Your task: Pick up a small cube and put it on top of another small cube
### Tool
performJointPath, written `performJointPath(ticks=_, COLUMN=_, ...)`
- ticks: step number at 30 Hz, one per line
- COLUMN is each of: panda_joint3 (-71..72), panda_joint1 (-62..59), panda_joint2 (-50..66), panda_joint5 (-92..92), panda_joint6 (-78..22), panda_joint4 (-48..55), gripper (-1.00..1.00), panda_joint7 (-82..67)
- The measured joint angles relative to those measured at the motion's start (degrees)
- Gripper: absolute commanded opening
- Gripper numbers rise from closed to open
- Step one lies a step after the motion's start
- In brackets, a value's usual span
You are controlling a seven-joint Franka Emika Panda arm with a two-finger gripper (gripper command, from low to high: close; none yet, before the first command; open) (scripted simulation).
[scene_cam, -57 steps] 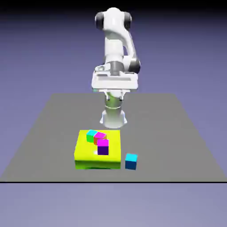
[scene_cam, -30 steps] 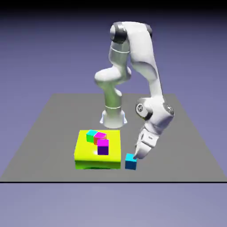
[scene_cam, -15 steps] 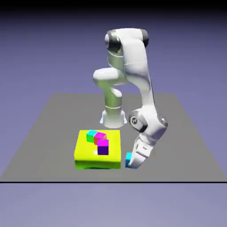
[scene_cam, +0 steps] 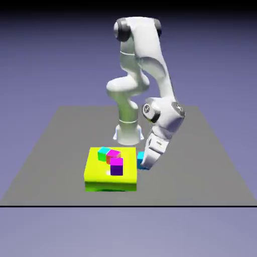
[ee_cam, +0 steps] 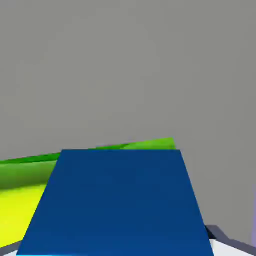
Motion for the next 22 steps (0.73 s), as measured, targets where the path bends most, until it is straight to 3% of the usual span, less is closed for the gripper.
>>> performJointPath(ticks=10, panda_joint3=2.14, panda_joint1=-11.12, panda_joint2=-20.66, panda_joint5=-7.99, panda_joint6=-5.8, panda_joint4=-10.2, gripper=-1.0, panda_joint7=-10.85)
performJointPath(ticks=15, panda_joint3=-0.48, panda_joint1=-13.56, panda_joint2=-13.11, panda_joint5=-13.77, panda_joint6=4.16, panda_joint4=-12.45, gripper=-1.0, panda_joint7=-7.06)
performJointPath(ticks=16, panda_joint3=-0.94, panda_joint1=-13.99, panda_joint2=-11.77, panda_joint5=-14.8, panda_joint6=5.92, panda_joint4=-12.85, gripper=1.0, panda_joint7=-6.38)
performJointPath(ticks=18, panda_joint3=-0.94, panda_joint1=-13.99, panda_joint2=-11.77, panda_joint5=-14.91, panda_joint6=5.98, panda_joint4=-12.85, gripper=1.0, panda_joint7=-6.31)
performJointPath(ticks=22, panda_joint3=1.67, panda_joint1=-11.55, panda_joint2=-19.32, panda_joint5=-9.13, panda_joint6=-3.98, panda_joint4=-10.6, gripper=1.0, panda_joint7=-10.12)
